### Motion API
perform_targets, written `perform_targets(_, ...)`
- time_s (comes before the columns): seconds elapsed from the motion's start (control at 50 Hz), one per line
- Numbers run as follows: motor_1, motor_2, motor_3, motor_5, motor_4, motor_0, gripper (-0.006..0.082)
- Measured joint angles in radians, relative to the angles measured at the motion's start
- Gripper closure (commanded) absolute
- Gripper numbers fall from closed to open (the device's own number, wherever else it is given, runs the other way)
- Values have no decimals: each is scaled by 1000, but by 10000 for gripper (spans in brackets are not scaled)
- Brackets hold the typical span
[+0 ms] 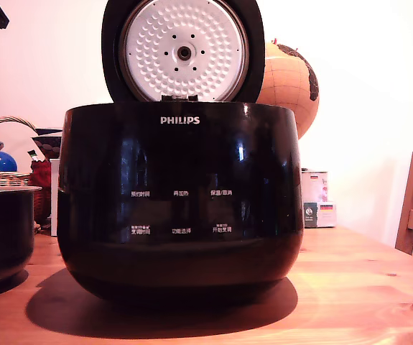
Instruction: Pick up the metallic pot next to the rice cooker
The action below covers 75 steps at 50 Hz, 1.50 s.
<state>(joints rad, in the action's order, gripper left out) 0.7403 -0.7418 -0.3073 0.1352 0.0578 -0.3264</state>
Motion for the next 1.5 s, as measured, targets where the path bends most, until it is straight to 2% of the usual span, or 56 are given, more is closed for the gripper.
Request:
perform_targets(0.2,-2,13,194,-2,0,0,789)
perform_targets(0.46,-4,13,203,-10,5,43,789)
perform_targets(0.64,-8,5,71,-10,60,149,789)
perform_targets(0.86,-17,-99,-222,1,260,265,789)
perform_targets(0.88,-19,-110,-252,55,274,272,789)
perform_targets(0.92,-23,-130,-314,55,309,283,789)
perform_targets(0.94,-26,-135,-340,136,317,285,789)
perform_targets(1.0,-30,-142,-421,143,327,288,789)
perform_targets(1.02,-32,-142,-445,233,327,288,789)
perform_targets(1.06,-32,-142,-499,233,328,288,789)
perform_targets(1.08,-32,-142,-520,332,327,288,789)
perform_targets(1.14,-25,-142,-576,345,320,288,789)
perform_targets(1.16,-21,-142,-589,451,315,288,789)
perform_targets(1.2,-10,-142,-615,455,304,288,788)
perform_targets(1.22,-4,-142,-626,521,296,288,784)
perform_targets(1.28,18,-142,-656,523,279,288,741)
perform_targets(1.3,27,-142,-665,571,278,288,712)
perform_targets(1.34,50,-142,-678,575,275,288,636)
perform_targets(1.36,61,-142,-681,612,274,288,592)
perform_targets(1.44,102,-142,-684,636,274,288,379)
perform_targets(1.5,134,-142,-684,643,274,288,285)
